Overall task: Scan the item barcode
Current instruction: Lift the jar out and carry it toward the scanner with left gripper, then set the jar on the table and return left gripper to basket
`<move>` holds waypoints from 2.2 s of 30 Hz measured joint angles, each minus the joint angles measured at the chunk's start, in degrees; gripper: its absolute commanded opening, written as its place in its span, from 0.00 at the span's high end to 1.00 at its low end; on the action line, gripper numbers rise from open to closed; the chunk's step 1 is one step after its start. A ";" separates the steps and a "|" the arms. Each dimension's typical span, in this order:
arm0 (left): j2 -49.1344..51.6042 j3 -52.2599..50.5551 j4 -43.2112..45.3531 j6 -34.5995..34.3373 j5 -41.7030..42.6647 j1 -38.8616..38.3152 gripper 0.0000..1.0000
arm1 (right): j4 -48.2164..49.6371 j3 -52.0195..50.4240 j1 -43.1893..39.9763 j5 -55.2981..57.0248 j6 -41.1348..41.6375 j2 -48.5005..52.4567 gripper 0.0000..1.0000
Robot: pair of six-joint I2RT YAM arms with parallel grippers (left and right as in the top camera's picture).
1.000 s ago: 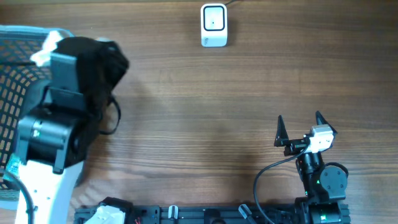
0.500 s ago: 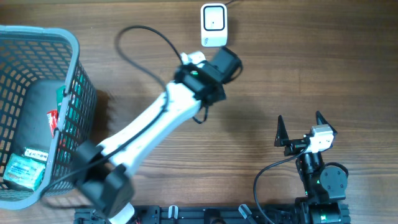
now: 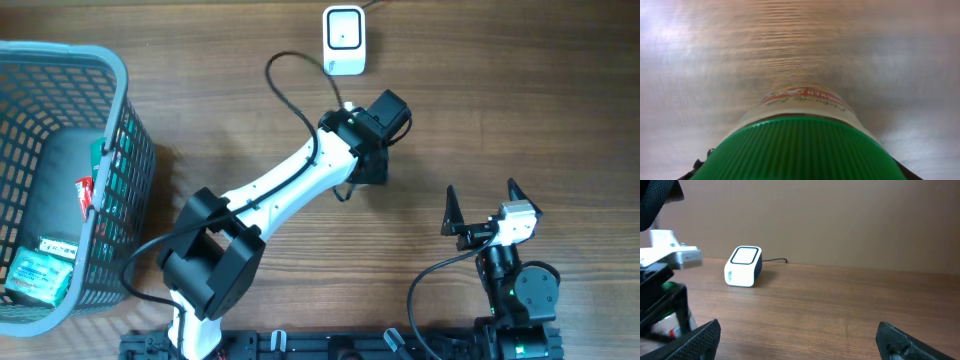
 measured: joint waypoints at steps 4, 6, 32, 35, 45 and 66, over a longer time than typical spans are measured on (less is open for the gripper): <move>0.00 0.00 -2.12 21.75 1.77 0.00 0.38 | 0.00 0.00 0.00 0.00 0.00 0.00 0.00; 0.00 -0.02 -2.10 29.66 2.34 0.00 0.36 | 0.00 0.00 0.00 0.00 0.00 0.00 0.00; -1.99 14.97 -8.44 34.88 5.70 2.56 0.00 | 0.00 0.00 0.00 0.00 0.00 0.00 0.00; -10.64 19.21 -10.32 31.52 0.59 3.23 0.00 | 0.00 0.00 0.00 0.00 0.00 0.00 0.00; -30.51 19.67 -16.20 8.98 -17.70 20.06 0.00 | 0.00 0.00 0.00 0.00 0.00 0.00 0.00; -28.63 17.86 -33.22 -37.05 -11.06 82.51 0.00 | 0.00 0.00 0.00 0.00 0.00 0.00 0.00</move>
